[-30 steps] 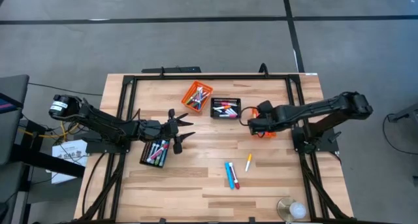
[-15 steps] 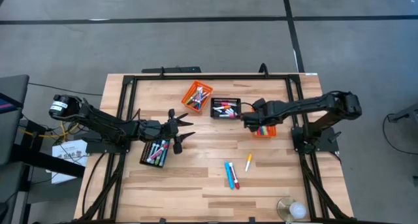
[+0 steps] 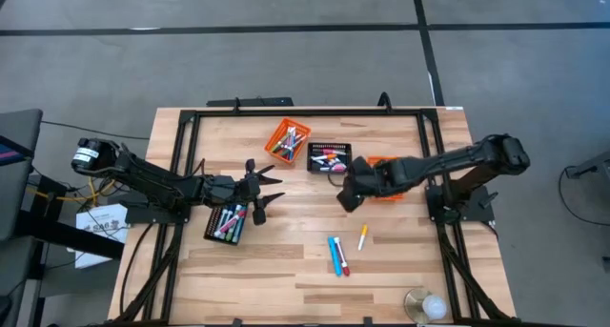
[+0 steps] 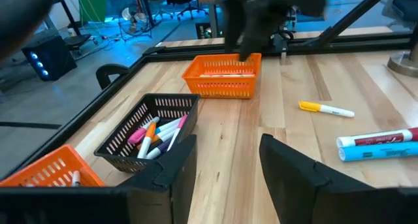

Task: Pick & Place Markers
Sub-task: Put the yellow highlighter into the right black bin

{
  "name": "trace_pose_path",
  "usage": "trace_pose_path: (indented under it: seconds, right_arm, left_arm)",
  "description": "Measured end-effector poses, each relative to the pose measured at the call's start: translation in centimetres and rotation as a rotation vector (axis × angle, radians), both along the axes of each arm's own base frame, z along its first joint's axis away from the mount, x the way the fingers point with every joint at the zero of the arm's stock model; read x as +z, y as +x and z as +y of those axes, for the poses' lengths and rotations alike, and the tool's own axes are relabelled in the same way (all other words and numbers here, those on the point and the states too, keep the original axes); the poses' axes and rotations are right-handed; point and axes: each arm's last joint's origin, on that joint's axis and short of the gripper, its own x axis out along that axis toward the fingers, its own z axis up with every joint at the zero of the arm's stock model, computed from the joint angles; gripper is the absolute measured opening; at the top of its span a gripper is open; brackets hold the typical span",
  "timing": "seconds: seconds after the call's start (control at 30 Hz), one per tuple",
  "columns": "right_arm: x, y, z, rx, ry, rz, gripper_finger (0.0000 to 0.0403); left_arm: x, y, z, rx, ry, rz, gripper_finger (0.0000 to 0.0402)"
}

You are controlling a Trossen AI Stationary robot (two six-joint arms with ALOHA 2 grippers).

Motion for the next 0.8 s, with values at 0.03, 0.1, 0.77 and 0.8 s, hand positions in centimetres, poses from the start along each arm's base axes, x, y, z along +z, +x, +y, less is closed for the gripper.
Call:
trace_pose_path:
  seconds: [0.03,0.1,0.77,0.8]
  right_arm:
    - [0.1,0.1,0.5,0.018,0.003,-0.021,0.0166]
    - [-0.2,0.3,1.7,0.034,0.018,-0.042,0.0163]
    - [-6.7,0.2,7.7,-0.226,0.351,0.190,0.0132]
    - [-7.0,0.3,7.8,-0.229,0.361,0.203,0.0133]
  left_arm:
    - [0.0,0.0,0.0,0.002,-0.011,-0.003,0.0163]
    - [0.0,0.0,0.0,0.005,-0.023,-0.005,0.0164]
    - [-0.5,-0.2,0.0,0.004,-0.013,0.046,0.0158]
    - [-0.5,-0.2,0.0,0.004,-0.013,0.046,0.0158]
